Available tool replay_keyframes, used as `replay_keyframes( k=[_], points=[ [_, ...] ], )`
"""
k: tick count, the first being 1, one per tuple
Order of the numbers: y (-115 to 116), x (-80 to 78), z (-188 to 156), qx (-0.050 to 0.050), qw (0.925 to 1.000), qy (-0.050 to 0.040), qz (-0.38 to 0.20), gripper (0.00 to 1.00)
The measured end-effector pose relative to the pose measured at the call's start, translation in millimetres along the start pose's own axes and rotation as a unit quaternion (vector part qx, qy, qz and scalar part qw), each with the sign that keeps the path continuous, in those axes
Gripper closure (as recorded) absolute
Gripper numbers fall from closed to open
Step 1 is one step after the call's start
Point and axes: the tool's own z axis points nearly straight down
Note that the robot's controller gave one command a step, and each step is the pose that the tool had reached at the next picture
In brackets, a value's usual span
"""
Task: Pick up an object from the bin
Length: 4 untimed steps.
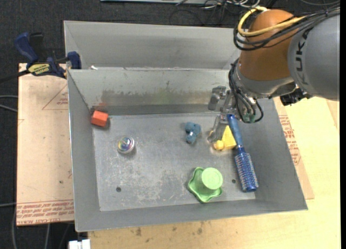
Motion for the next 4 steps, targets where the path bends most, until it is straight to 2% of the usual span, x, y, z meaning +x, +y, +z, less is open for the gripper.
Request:
replay_keyframes(
  k=[1, 2, 3, 4],
  points=[
    [-15, -15.8, 128, 0.0, 0.9944, 0.0029, -0.106, 0.0],
    [13, -42.4, 125, -0.001, 0.9947, -0.0017, -0.103, 0.0],
    [12, -41.5, 124, -0.001, 0.9948, -0.0003, -0.102, 1.0],
    [27, -41.9, 12, -0.001, 0.9958, -0.0048, -0.092, 1.0]
  ],
)
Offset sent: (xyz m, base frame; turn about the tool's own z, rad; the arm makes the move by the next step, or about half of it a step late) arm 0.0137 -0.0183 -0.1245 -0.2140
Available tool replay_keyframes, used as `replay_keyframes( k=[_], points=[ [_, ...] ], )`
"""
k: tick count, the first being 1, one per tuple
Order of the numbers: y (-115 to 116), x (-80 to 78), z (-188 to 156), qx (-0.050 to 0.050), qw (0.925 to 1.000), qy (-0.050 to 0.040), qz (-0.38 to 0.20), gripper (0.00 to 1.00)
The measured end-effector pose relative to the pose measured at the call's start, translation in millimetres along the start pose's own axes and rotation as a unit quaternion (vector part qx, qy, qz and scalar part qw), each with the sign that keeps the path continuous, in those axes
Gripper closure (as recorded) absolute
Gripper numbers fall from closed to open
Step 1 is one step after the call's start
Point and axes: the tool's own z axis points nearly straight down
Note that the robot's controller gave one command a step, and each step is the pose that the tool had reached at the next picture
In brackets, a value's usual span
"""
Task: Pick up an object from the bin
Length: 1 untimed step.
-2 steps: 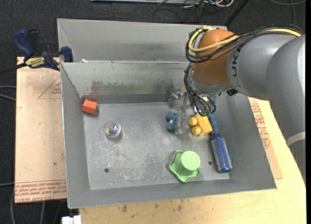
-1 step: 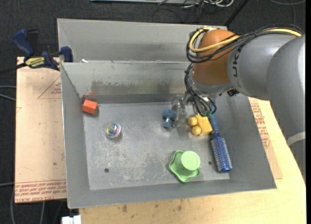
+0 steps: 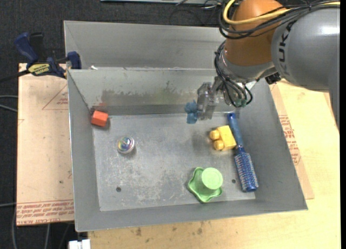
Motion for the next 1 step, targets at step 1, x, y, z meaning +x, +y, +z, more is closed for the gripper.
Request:
replay_keyframes(
  k=[1],
  points=[
    [16.0, 27.0, -123.7, 0.0, 0.9996, -0.0001, -0.029, 1.0]
  ],
)
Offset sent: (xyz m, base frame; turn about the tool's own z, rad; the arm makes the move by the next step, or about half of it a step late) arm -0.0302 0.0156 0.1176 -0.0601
